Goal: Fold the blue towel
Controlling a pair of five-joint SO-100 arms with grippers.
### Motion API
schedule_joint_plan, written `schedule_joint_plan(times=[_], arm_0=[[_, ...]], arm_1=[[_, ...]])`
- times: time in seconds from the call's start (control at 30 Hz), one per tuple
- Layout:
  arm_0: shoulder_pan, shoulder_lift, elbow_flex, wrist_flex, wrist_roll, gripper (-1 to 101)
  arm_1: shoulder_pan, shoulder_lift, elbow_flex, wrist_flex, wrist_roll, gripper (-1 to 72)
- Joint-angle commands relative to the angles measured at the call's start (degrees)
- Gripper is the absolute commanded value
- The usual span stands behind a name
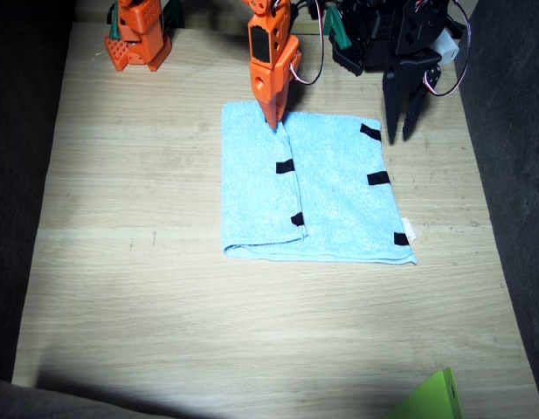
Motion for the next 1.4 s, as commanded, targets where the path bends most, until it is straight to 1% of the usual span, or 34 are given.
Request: schedule_joint_plan(times=[0.0, 0.03, 0.13, 0.23, 0.3, 0.37, 0.47, 0.6, 0.63, 0.77, 0.87, 0.97, 1.17, 1.33, 1.37], arm_0=[[0.35, 1.41, -0.35, 0.26, 0.44, 19], [0.35, 1.49, -0.35, 0.26, 0.44, 19], [0.44, 1.67, -0.26, 0.35, 0.18, 20], [0.44, 2.11, -0.09, 0.35, -0.18, 22], [0.18, 3.69, 0.62, 0.35, -0.7, 25], [-0.88, 6.06, 1.76, 0.18, -1.23, 27], [-2.81, 8.26, 2.46, 0.26, -1.76, 31], [-6.15, 5.98, 1.05, 0.53, -2.81, 33], [-6.94, 4.48, 0.26, 0.53, -3.16, 34], [-8.61, -4.13, -5.36, 0.62, -4.48, 35], [-8.88, -10.46, -9.84, 0.79, -5.19, 36], [-9.14, -15.03, -13.36, 1.41, -6.77, 38], [-9.49, -22.24, -18.28, 2.46, -11.16, 40], [-10.37, -23.73, -17.93, 2.55, -13.62, 36], [-10.63, -23.03, -17.14, 2.37, -13.54, 32]], arm_1=[[-2.37, -6.33, -19.34, 10.72, -1.41, 16.5], [-3.08, -9.23, -26.02, 13.62, -1.85, 16.4], [-5.1, -7.38, -30.41, 13.62, -4.04, 17.5], [-7.56, -1.05, -31.38, 13.62, -4.48, 17.8], [-10.28, 3.43, -30.85, 13.71, -3.08, 17.8], [-14.33, 7.03, -29.0, 13.71, 0.09, 16.8], [-21.36, 11.51, -21.18, 13.71, 4.48, 13.6], [-27.07, 16.96, -6.77, 12.83, 5.98, 12.1], [-27.77, 19.34, -1.76, 10.9, 5.98, 12.3], [-27.95, 32.43, 22.41, -2.11, 3.6, 14.0], [-27.16, 38.06, 32.7, -5.98, 2.99, 14.6], [-27.42, 41.48, 38.67, -8.09, 2.81, 14.6], [-28.74, 46.41, 44.56, -9.58, 2.46, 14.5], [-28.83, 48.96, 46.85, -10.37, 2.46, 14.4], [-28.92, 49.04, 47.2, -10.72, 2.64, 14.4]])
